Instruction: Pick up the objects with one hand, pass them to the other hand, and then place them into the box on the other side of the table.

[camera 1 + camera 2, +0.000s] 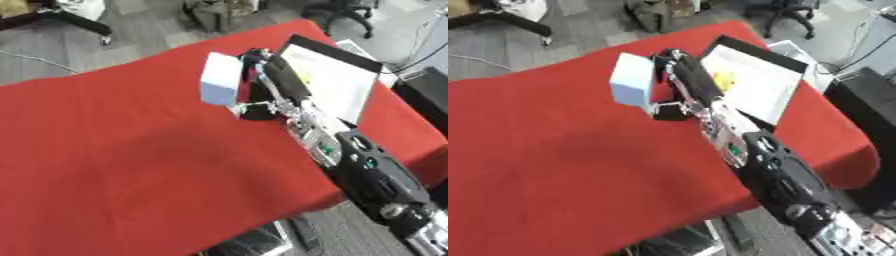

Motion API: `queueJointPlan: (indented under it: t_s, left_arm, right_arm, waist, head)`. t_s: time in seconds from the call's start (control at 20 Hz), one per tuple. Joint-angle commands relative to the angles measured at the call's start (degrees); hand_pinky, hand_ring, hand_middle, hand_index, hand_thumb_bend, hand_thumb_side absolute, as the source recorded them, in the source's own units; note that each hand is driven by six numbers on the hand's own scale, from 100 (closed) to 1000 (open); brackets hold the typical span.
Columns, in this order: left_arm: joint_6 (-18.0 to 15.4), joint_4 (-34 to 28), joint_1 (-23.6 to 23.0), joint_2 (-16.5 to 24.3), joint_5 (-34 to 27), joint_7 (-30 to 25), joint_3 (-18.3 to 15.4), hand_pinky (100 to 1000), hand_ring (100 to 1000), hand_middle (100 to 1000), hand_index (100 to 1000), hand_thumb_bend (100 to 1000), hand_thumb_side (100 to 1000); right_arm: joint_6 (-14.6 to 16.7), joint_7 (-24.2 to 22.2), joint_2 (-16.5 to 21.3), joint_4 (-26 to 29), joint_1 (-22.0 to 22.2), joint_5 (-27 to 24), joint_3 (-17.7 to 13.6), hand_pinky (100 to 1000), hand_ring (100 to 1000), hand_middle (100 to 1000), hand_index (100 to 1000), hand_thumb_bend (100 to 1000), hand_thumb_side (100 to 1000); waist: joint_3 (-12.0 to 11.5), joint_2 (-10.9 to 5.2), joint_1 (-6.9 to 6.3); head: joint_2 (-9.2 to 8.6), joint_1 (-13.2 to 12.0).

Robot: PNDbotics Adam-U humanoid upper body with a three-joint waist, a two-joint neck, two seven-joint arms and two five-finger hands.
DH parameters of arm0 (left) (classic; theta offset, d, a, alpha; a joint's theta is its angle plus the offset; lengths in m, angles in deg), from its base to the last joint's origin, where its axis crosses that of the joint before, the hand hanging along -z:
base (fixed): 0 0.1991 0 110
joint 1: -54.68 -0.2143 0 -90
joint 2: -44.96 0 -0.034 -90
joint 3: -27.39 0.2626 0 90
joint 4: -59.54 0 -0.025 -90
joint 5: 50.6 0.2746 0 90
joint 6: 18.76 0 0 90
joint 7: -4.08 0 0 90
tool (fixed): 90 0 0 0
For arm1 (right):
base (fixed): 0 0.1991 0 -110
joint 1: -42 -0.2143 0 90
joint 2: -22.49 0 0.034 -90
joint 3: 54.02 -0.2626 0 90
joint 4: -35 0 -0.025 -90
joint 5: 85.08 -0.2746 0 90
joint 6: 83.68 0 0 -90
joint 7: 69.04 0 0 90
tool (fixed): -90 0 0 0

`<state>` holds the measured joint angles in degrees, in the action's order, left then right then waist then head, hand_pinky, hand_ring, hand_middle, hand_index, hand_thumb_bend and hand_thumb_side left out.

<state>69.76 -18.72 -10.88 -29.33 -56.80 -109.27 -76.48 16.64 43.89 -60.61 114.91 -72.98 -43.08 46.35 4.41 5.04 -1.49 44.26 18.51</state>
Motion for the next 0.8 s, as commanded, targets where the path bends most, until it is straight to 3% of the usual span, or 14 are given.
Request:
queueJointPlan:
  t_s: [0.05, 0.2, 0.25, 0.45, 0.65, 0.8]
  left_arm:
    - [0.2, -4.9, -2.6, -0.4, 0.7, 3.1, -5.5, 632, 483, 513, 615, 381, 605]
    - [0.1, -9.6, -6.9, -1.9, 0.5, 6.0, -9.6, 634, 485, 515, 618, 383, 608]
    - [0.5, -11.1, -7.7, -2.3, 0.5, 7.0, -9.9, 634, 486, 516, 619, 384, 607]
    - [2.4, -15.3, -8.5, -3.3, 1.1, 10.8, -9.0, 636, 487, 517, 622, 386, 610]
    - [3.5, -17.2, -9.3, -4.0, 1.8, 14.5, -8.0, 635, 487, 516, 623, 384, 609]
    - [3.4, -18.3, -9.7, -5.0, 2.1, 17.4, -7.6, 637, 489, 518, 626, 385, 606]
  right_arm:
    - [-3.0, 3.0, 5.7, -4.2, 1.1, -3.2, -5.3, 681, 698, 411, 668, 409, 392]
    - [-5.9, 2.4, 10.3, -9.0, 1.4, -6.1, -10.1, 713, 762, 501, 810, 481, 434]
    - [-6.9, 1.6, 11.4, -10.5, 1.4, -7.1, -11.7, 736, 794, 557, 878, 552, 457]
    - [-10.7, -2.1, 16.3, -16.7, 0.3, -9.8, -17.2, 769, 832, 631, 935, 685, 501]
    - [-14.4, -5.4, 19.0, -22.3, -4.6, -7.0, -17.5, 781, 852, 664, 944, 692, 530]
    - [-16.4, -3.8, 17.7, -20.0, -7.7, -4.1, -15.2, 788, 856, 674, 938, 659, 538]
  waist:
    - [-0.4, -0.80, 0.09]
    - [-1.0, -0.84, 0.20]
    - [-1.3, -0.82, 0.27]
    - [-2.8, -0.78, 0.85]
    - [-3.4, -1.02, 1.39]
    - [-3.4, -1.08, 1.48]
  head:
    - [-0.15, 0.6]
    - [-0.15, 1.2]
    - [-0.15, 1.4]
    - [-0.15, 2.2]
    - [-0.15, 1.2]
    - [-0.15, -2.1]
